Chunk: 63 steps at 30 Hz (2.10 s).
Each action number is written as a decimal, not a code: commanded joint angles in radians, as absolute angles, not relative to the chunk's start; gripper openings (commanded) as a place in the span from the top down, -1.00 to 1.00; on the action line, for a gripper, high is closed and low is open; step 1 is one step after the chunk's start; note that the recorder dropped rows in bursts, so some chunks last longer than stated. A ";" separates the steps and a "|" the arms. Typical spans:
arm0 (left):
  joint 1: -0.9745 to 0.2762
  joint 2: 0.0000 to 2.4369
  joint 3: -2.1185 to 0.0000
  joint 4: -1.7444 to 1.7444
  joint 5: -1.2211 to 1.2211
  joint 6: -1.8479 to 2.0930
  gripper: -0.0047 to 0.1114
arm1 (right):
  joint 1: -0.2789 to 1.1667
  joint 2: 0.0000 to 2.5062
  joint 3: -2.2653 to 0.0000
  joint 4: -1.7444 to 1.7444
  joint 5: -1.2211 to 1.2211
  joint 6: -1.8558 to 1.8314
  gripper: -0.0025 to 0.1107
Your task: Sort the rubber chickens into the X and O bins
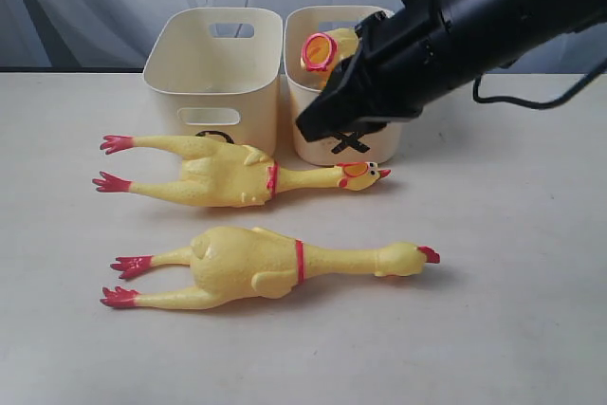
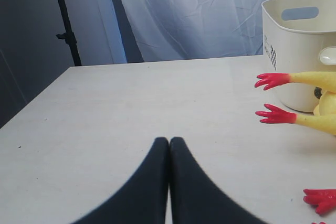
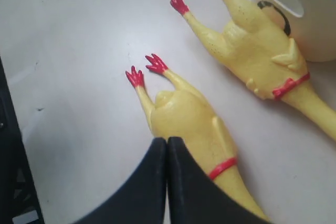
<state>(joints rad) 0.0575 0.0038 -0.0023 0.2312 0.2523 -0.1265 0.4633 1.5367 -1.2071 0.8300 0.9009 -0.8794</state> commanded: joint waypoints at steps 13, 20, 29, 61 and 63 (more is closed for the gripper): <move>0.059 0.000 0.000 0.229 0.240 -0.130 0.92 | 0.459 1.022 -0.696 0.820 0.626 -0.784 0.96; 0.059 0.000 0.000 0.211 0.224 -0.130 0.92 | 0.459 0.699 -0.524 0.847 0.595 -0.675 0.96; 0.059 0.000 0.000 0.113 -0.092 -0.131 0.92 | 0.459 0.367 -0.501 0.845 0.732 -0.591 0.96; 0.059 0.000 -0.008 0.659 -0.402 -1.136 0.92 | 0.465 0.000 -0.605 -0.198 0.951 -0.047 0.96; 0.059 0.000 -0.031 0.904 -0.404 -1.324 0.92 | 0.470 0.000 -0.605 -0.211 0.982 -0.047 0.96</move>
<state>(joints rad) 0.0575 0.0038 -0.0050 0.5968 -0.4062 -1.0840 0.4633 0.0031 -0.5998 -0.1689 0.9370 -0.0528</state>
